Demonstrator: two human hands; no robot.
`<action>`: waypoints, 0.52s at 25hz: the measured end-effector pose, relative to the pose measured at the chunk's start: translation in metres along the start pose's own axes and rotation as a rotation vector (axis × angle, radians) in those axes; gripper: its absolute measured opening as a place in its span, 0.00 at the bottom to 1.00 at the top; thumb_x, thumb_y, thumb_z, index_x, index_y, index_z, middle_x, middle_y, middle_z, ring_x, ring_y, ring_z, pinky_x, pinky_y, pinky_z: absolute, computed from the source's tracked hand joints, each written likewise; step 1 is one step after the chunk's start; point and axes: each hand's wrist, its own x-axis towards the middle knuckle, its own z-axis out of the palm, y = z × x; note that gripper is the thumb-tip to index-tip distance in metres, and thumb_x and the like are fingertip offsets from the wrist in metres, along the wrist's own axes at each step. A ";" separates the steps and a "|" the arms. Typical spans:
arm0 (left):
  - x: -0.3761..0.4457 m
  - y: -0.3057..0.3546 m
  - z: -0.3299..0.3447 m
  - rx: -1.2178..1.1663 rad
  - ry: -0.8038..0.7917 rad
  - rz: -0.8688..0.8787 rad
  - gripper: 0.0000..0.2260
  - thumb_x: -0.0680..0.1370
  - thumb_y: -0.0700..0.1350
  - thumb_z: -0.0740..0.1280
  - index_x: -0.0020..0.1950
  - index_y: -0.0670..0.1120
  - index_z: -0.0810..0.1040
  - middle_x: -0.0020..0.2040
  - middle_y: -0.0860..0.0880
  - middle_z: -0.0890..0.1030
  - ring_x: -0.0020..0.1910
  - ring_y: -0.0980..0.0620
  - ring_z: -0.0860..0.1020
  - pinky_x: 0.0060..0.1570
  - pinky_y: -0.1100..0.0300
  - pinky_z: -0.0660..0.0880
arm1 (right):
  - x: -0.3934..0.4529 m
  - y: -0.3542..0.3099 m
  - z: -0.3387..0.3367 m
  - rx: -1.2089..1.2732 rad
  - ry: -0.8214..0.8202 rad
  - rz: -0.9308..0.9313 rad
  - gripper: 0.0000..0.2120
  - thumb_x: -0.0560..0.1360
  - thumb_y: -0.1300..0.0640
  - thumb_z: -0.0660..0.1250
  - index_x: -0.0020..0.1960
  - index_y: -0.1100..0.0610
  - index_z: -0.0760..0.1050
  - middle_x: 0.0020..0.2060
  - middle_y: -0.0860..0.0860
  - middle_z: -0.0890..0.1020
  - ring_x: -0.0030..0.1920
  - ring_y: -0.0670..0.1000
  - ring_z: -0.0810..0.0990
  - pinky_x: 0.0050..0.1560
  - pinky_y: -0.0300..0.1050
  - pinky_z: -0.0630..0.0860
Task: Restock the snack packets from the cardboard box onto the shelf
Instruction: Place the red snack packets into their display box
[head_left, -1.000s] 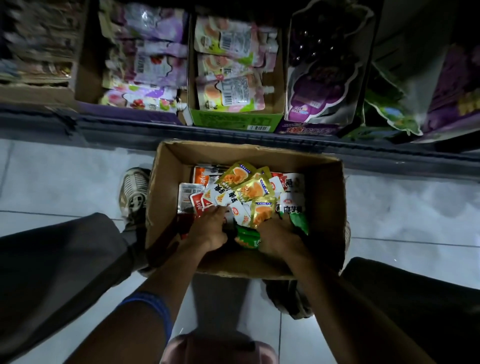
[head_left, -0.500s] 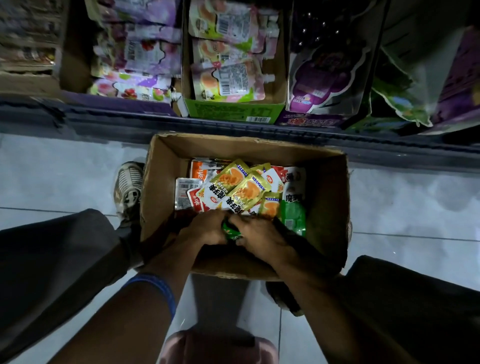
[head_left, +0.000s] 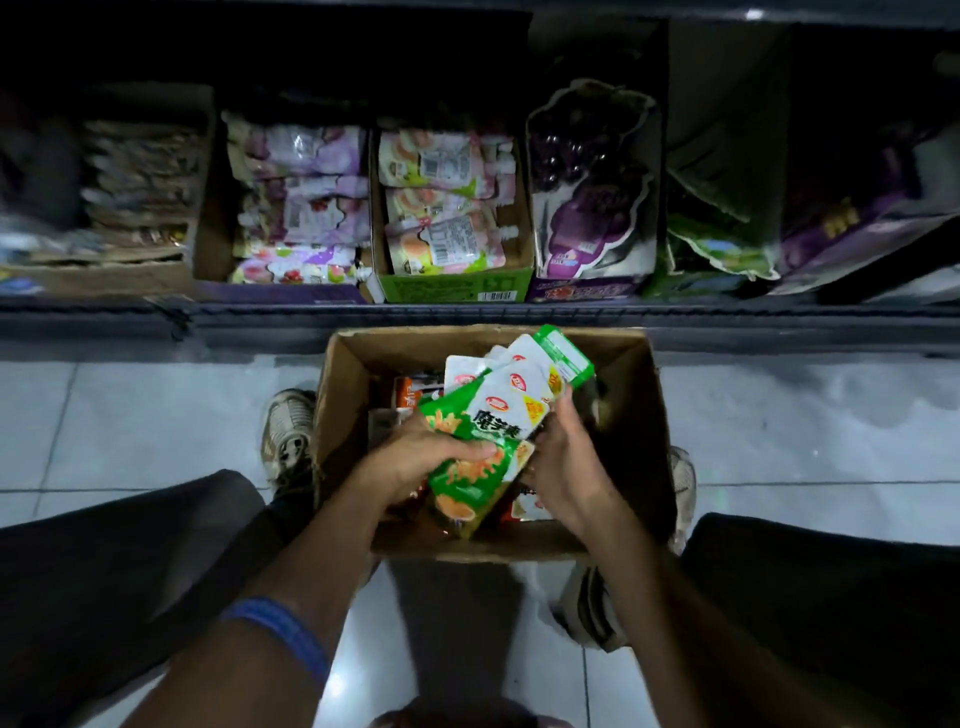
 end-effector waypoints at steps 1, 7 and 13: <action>-0.002 0.003 0.008 -0.008 -0.007 -0.005 0.26 0.59 0.39 0.83 0.56 0.46 0.83 0.52 0.45 0.86 0.52 0.45 0.84 0.60 0.42 0.77 | -0.002 -0.001 0.011 0.084 -0.046 -0.036 0.33 0.74 0.32 0.52 0.67 0.53 0.73 0.61 0.55 0.80 0.61 0.57 0.78 0.63 0.57 0.72; -0.019 0.016 0.026 0.004 -0.001 0.097 0.31 0.56 0.41 0.82 0.58 0.47 0.81 0.53 0.49 0.86 0.54 0.47 0.84 0.61 0.44 0.76 | -0.021 -0.011 0.032 0.028 -0.079 -0.188 0.35 0.70 0.35 0.67 0.68 0.57 0.73 0.62 0.58 0.79 0.63 0.59 0.78 0.64 0.57 0.74; -0.027 -0.027 0.027 0.079 0.211 0.048 0.23 0.62 0.33 0.80 0.53 0.49 0.81 0.51 0.50 0.86 0.53 0.51 0.83 0.55 0.55 0.79 | -0.018 0.013 0.006 -0.185 -0.037 -0.113 0.11 0.73 0.54 0.71 0.55 0.54 0.79 0.51 0.50 0.85 0.52 0.50 0.84 0.47 0.39 0.79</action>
